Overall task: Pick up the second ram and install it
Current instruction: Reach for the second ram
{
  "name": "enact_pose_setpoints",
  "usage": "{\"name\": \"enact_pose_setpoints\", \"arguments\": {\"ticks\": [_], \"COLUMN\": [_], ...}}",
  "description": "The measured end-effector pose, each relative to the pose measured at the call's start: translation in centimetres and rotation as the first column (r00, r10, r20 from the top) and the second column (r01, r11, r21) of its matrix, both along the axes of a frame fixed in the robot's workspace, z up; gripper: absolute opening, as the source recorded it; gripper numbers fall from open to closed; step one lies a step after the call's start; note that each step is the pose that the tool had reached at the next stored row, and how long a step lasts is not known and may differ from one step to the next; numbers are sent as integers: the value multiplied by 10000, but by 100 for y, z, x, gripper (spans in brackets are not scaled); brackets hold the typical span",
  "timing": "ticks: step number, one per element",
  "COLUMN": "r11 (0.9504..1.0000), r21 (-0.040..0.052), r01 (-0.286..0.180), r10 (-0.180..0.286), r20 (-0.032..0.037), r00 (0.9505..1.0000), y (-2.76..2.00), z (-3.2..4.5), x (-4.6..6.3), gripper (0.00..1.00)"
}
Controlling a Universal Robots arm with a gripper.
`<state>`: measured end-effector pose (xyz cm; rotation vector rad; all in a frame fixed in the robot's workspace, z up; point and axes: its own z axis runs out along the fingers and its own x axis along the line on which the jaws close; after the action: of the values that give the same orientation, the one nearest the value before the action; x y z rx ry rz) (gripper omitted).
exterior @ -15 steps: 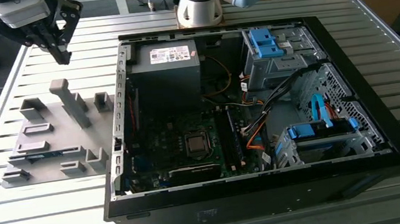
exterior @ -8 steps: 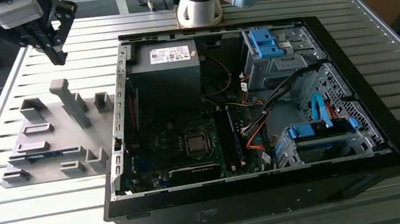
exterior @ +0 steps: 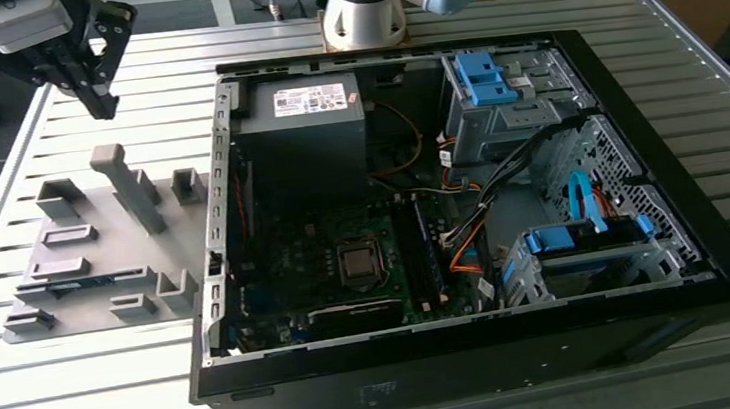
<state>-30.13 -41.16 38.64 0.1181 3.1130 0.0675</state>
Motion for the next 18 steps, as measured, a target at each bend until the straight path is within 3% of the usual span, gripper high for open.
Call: {"name": "enact_pose_setpoints", "arguments": {"ticks": [18], "r11": [10000], "r21": [1], "r01": [-1], "r10": [1], "r20": [1], "r00": [10000], "y": [0], "z": [-1], "x": [-189], "gripper": [12]}}
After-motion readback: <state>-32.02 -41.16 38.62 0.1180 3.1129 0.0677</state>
